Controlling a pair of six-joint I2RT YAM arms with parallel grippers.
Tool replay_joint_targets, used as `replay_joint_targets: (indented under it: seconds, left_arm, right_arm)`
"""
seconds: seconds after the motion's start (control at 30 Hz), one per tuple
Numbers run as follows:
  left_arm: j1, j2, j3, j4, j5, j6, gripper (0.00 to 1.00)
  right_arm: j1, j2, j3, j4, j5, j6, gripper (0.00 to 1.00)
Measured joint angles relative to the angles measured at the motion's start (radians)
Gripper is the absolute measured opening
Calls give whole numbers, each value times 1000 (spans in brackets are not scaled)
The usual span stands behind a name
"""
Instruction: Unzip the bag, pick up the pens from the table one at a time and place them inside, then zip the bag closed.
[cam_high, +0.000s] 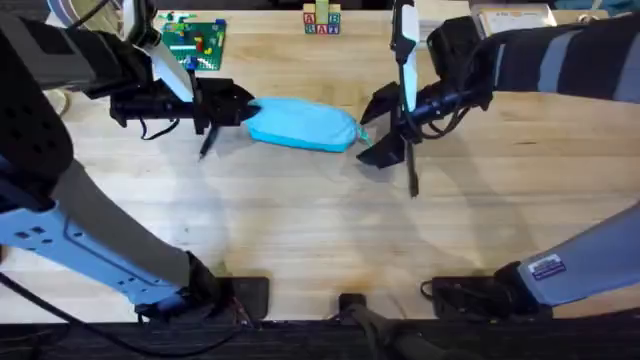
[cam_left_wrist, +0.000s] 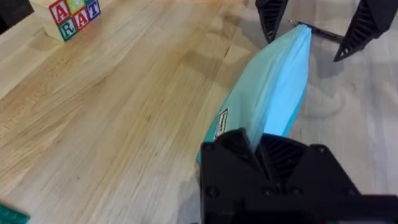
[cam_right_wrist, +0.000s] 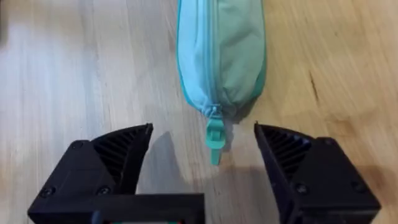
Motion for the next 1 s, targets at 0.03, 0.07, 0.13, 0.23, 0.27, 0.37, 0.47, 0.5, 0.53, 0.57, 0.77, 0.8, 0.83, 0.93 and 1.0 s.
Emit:
replay_joint_targets:
  seconds: [0.03,0.07,0.13,0.23,0.27,0.37,0.47,0.5,0.53,0.57,0.77,0.8,0.83,0.93,1.0]
  left_arm:
    - [0,0,0,0,0,0,42]
    - [0,0,0,0,0,0,42]
    - [0,0,0,0,0,0,42]
    - [0,0,0,0,0,0,42]
    - [0,0,0,0,0,0,42]
    - [0,0,0,0,0,0,42]
    - [0,0,0,0,0,0,42]
    - [0,0,0,0,0,0,42]
    - [0,0,0,0,0,0,42]
    - [0,0,0,0,0,0,42]
    - [0,0,0,0,0,0,42]
    - [0,0,0,0,0,0,42]
    - [0,0,0,0,0,0,42]
    - [0,0,0,0,0,0,42]
    - [0,0,0,0,0,0,42]
  right_arm:
    - [2,4,0,0,0,0,997]
    - [3,7,0,-1,0,0,997]
    - [3,8,0,0,0,0,997]
    - [4,8,0,0,0,0,995]
    - [4,8,0,0,0,0,993]
    - [4,8,0,0,0,0,987]
    - [4,8,0,0,0,0,974]
    - [4,8,0,0,0,0,967]
    - [4,8,0,0,0,0,955]
    - [4,8,0,0,0,0,942]
    - [4,8,0,0,0,0,918]
    - [4,8,0,0,0,0,918]
    - [4,8,0,0,0,0,916]
    - [6,8,0,0,0,0,913]
    - [11,8,0,0,0,0,913]
